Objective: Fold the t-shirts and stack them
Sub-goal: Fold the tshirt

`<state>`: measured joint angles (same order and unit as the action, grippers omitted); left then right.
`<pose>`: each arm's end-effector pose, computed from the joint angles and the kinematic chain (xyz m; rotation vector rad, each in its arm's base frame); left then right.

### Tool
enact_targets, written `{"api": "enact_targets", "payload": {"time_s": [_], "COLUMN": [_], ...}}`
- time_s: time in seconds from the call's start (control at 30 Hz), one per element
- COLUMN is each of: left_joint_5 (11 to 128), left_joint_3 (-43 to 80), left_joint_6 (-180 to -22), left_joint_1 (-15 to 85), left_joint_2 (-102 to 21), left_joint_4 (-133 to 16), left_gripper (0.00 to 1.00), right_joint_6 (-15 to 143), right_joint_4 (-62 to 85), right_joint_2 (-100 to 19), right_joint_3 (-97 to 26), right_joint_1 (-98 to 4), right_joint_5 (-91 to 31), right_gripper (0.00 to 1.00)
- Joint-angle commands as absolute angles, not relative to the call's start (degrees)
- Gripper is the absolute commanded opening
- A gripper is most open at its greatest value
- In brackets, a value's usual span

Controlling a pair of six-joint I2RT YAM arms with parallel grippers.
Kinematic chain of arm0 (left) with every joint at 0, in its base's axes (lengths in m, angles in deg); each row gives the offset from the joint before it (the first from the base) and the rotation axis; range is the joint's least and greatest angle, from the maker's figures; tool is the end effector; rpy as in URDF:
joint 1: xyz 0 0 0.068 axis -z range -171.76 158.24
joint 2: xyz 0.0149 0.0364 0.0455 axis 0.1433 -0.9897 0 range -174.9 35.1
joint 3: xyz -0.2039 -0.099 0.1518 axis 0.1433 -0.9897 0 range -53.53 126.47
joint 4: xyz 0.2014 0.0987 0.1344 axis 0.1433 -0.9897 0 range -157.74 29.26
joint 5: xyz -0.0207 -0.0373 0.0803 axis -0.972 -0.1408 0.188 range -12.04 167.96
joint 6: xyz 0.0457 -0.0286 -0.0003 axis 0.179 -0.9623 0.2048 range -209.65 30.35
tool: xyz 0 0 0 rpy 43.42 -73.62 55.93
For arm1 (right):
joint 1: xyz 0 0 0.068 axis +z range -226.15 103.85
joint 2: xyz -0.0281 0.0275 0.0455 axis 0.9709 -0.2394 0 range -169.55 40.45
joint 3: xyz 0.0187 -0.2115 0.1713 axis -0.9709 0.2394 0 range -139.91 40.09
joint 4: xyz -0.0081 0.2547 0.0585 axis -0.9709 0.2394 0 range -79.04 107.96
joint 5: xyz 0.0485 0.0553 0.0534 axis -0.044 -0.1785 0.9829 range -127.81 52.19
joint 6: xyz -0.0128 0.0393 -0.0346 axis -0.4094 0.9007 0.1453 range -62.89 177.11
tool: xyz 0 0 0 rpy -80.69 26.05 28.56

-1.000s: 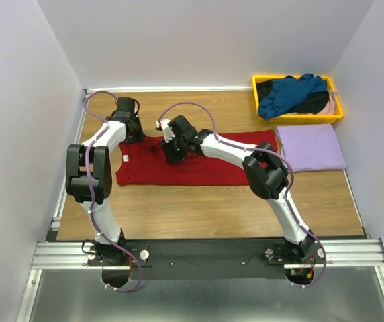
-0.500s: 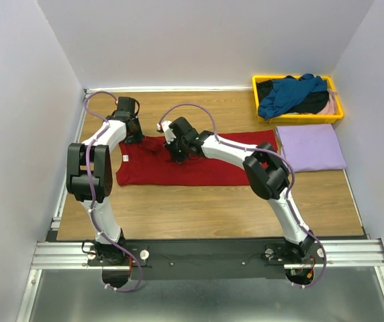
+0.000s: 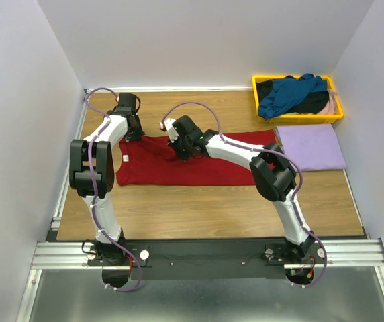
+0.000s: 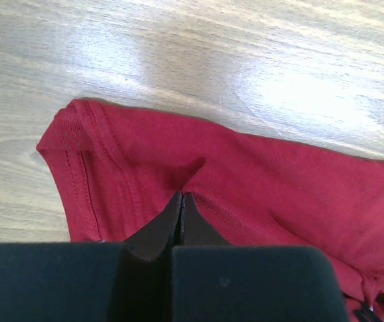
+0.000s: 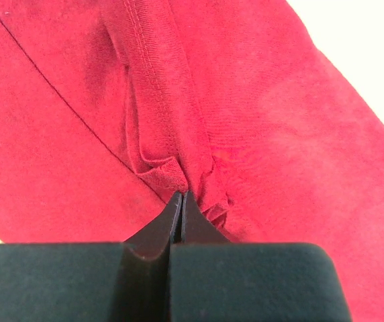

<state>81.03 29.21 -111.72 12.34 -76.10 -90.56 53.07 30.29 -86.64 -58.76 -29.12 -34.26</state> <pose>0.4161 -0.0279 0.2024 -0.4236 2.5542 -0.0989 0.3374 0.3655 0.1802 -1.0791 2.1908 0.4178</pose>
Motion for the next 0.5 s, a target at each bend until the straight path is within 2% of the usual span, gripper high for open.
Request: {"api": "enact_targets", "payload": {"time_s": [0.0, 0.47], "left_joint_5": [82.8, 81.9], "left_joint_3": [31.6, 34.0], "left_joint_6": [-110.7, -109.4], "left_joint_1": [12.0, 12.0], "left_joint_2": [-76.5, -76.9], "left_joint_4": [-93.4, -98.3], "left_gripper": [0.00, 0.00], "right_joint_6": [51.3, 51.3], "right_joint_4": [30.0, 30.0], "right_joint_2": [-83.0, -79.6], "right_joint_3": [-57.9, -54.2], "right_joint_1": [-29.4, -29.4], "right_joint_5": [-35.4, -33.2], "right_gripper": [0.01, 0.02]}}
